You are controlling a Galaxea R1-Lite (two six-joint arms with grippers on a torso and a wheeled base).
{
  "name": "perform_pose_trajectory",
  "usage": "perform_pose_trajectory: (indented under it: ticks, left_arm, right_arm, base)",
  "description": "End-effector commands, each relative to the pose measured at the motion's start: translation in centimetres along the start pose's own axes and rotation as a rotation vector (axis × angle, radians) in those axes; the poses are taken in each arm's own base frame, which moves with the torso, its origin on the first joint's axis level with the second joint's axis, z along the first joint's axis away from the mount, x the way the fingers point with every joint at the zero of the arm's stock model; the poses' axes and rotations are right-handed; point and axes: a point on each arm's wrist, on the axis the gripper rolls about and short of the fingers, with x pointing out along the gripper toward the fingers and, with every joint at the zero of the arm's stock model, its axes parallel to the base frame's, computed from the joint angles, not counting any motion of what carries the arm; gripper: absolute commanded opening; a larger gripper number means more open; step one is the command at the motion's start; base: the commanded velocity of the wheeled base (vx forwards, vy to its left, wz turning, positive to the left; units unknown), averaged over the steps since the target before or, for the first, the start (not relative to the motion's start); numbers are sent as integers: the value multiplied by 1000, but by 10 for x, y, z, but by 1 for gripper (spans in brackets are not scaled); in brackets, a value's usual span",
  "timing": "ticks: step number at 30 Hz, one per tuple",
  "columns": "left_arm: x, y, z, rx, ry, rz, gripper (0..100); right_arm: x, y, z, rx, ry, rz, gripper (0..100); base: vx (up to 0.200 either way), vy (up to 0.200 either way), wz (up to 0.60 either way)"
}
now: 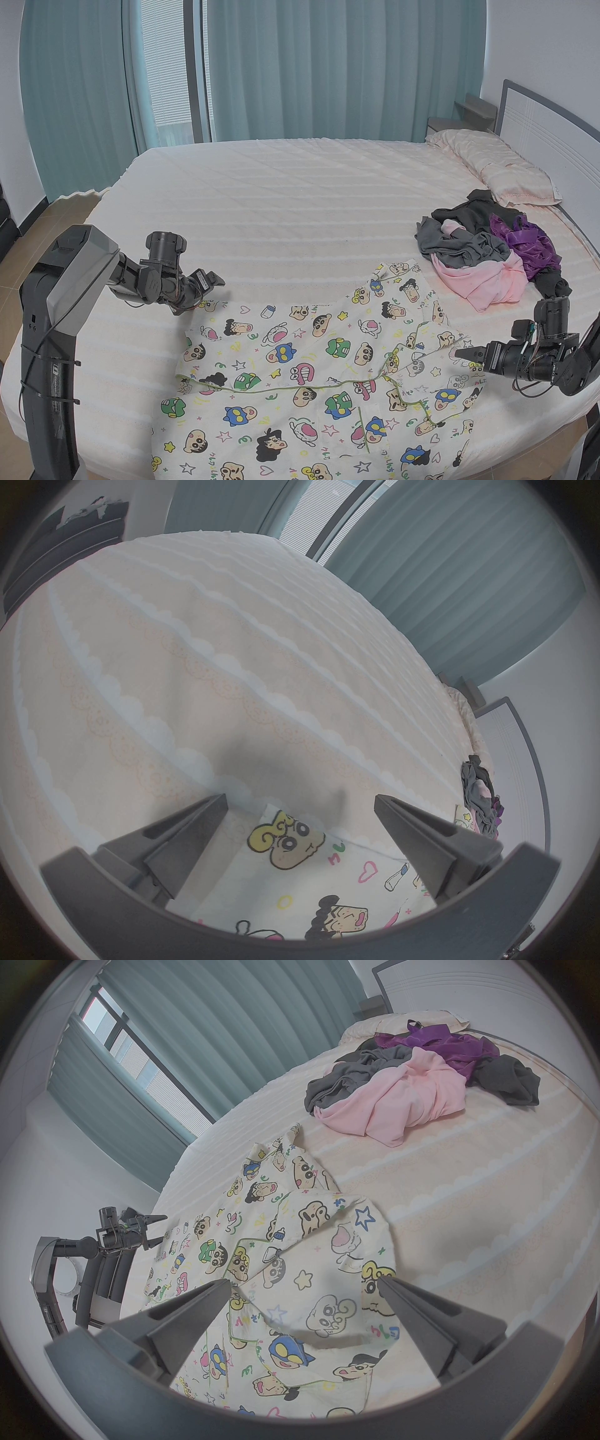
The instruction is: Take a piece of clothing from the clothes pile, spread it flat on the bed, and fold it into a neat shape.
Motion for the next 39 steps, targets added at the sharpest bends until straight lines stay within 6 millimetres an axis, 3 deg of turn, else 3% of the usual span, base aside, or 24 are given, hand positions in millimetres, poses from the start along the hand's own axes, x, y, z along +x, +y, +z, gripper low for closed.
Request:
perform_pose_trajectory:
  ticks: [1,2,13,23,32,39]
  left_arm:
    - [-4,-3,1,-9,-1,-8,100]
    - [-5,-3,1,-10,2,-7,0]
    - [-8,-4,4,-14,4,1,0]
    - [-15,-7,37,-24,-100,-33,0]
    - [-14,10,55,-49,-144,-17,0]
    - [-9,16,56,-51,-147,-8,0]
  right_arm:
    - [0,0,0,0,1,1,100]
    - [0,0,0,-1,-1,1,100]
    - [1,0,2,-1,-5,2,100]
    - [4,3,12,-12,-41,16,100]
    - [10,9,30,-28,-95,40,100]
    - [18,18,44,-9,-126,66,100]
  base:
    - [0,0,0]
    - [0,0,0]
    - [0,0,0]
    - [0,0,0]
    - [0,0,0]
    - [0,0,0]
